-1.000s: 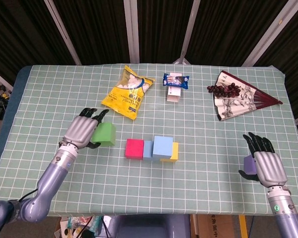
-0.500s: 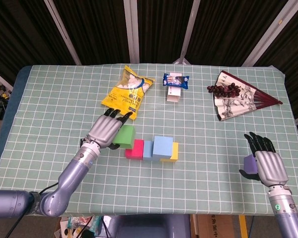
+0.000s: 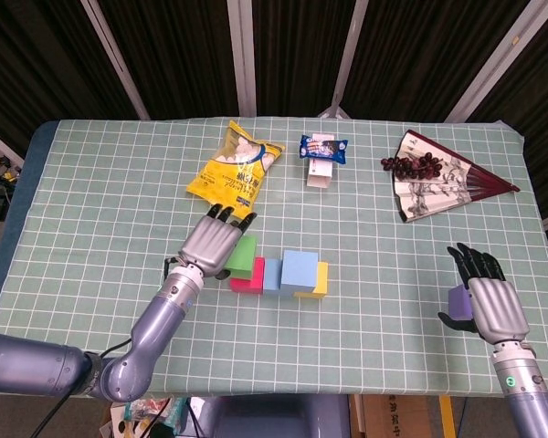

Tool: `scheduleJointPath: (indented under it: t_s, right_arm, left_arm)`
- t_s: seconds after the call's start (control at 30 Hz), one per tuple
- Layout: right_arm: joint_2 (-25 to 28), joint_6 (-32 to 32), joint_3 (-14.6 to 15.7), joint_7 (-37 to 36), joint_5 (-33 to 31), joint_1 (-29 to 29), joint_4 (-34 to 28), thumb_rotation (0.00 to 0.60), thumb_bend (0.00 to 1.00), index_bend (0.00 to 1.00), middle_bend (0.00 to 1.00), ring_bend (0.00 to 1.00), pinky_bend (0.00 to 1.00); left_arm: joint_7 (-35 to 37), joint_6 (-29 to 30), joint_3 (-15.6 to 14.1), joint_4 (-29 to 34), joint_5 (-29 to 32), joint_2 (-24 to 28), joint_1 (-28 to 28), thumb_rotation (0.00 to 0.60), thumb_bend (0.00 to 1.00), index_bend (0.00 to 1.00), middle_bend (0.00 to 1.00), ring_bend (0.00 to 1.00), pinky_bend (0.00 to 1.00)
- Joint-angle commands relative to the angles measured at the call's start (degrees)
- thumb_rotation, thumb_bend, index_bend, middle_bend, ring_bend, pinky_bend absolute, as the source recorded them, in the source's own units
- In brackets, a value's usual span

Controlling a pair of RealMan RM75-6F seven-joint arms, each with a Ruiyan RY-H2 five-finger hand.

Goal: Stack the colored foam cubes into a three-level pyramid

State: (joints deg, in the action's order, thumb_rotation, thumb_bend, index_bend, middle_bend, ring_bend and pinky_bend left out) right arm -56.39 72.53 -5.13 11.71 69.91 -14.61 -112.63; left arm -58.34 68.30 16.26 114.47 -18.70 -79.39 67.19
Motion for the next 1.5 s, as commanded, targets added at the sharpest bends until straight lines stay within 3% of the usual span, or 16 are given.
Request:
scheduleJointPath:
  t_s: [0.03,1.5]
  right_arm:
    - [0.1,-0.1,-0.1,-0.3,-0.1,0.0,0.0,0.600,0.20,0.00,0.00,0.00,0.00]
    - [0.9,-0.7,-0.3,-1.9,0.7,0.2,-0.9,0.600,0.20,0.00,0.00,0.00,0.00]
  left_arm:
    - [-0.4,0.5,0.1,-0.2,1.0,-0.8,1.1,0.600,0.34,0.04,0.39,0.10,0.10]
    - [-2.1,4.6,-1.0,-3.9,5.2,-7.6,8.6,0.600,0.34,0.04,0.39,0.10,0.10]
